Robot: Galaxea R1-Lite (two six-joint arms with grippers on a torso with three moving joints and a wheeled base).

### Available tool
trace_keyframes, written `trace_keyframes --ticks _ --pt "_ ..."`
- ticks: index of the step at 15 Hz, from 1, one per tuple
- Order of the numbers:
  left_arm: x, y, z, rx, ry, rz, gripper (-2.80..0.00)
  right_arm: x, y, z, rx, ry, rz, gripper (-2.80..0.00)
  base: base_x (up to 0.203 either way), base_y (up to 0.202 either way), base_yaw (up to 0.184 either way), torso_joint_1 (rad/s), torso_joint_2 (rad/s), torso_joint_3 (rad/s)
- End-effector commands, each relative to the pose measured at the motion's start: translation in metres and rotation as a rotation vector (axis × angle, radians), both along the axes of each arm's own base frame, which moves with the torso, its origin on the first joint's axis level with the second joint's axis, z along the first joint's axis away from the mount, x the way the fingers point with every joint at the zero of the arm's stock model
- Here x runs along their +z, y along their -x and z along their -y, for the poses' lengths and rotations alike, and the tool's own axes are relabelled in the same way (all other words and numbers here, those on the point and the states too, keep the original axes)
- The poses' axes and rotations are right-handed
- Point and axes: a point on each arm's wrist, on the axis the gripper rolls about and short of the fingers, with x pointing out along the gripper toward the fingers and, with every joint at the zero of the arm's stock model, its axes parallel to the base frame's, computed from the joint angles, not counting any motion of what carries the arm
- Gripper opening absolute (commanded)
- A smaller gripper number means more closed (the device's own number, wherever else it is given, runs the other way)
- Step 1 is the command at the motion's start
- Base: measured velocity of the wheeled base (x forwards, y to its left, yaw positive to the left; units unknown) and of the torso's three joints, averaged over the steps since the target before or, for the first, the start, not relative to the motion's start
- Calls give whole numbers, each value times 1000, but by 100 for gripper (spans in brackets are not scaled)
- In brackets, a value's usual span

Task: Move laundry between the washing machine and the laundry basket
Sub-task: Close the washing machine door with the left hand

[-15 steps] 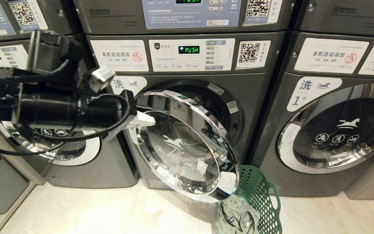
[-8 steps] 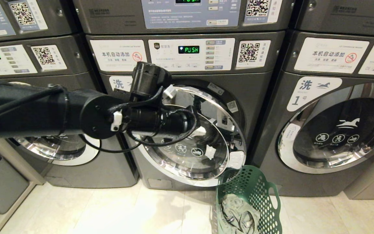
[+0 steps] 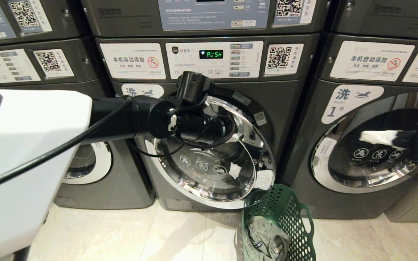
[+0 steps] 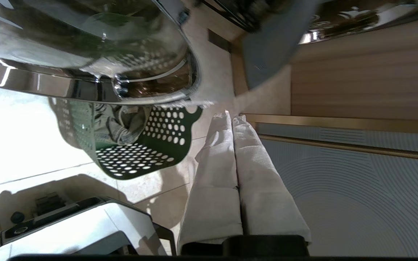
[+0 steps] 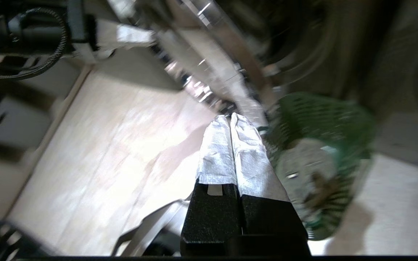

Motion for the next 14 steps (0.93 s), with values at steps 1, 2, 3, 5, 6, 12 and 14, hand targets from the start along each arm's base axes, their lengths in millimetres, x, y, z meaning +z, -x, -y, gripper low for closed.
trace_keyframes --ticks 1,2,3,5,6,12,14 --pt "-22 -9 6 9 -29 -38 -280 -63 -95 -29 169 -34 -281 -280 0 0 0 0 0 0" --pt "-28 -12 8 8 -32 -41 -280 -73 -105 -41 255 -62 -322 -280 0 0 0 0 0 0" --pt "-31 -15 10 9 -24 -30 -280 -80 -109 -52 343 -93 -355 -280 0 0 0 0 0 0" --pt "-35 -21 9 15 -14 -15 -280 -92 -110 -71 429 -99 -411 -280 0 0 0 0 0 0" --pt "-39 -24 8 20 -17 -21 -280 -98 -111 -78 450 -91 -429 -280 0 0 0 0 0 0" --pt "-41 -28 8 20 -2 -3 -280 -144 -128 -96 416 66 -478 -280 0 0 0 0 0 0" --pt "-44 -31 9 19 6 5 -280 -159 -143 -98 334 147 -410 -280 0 0 0 0 0 0"
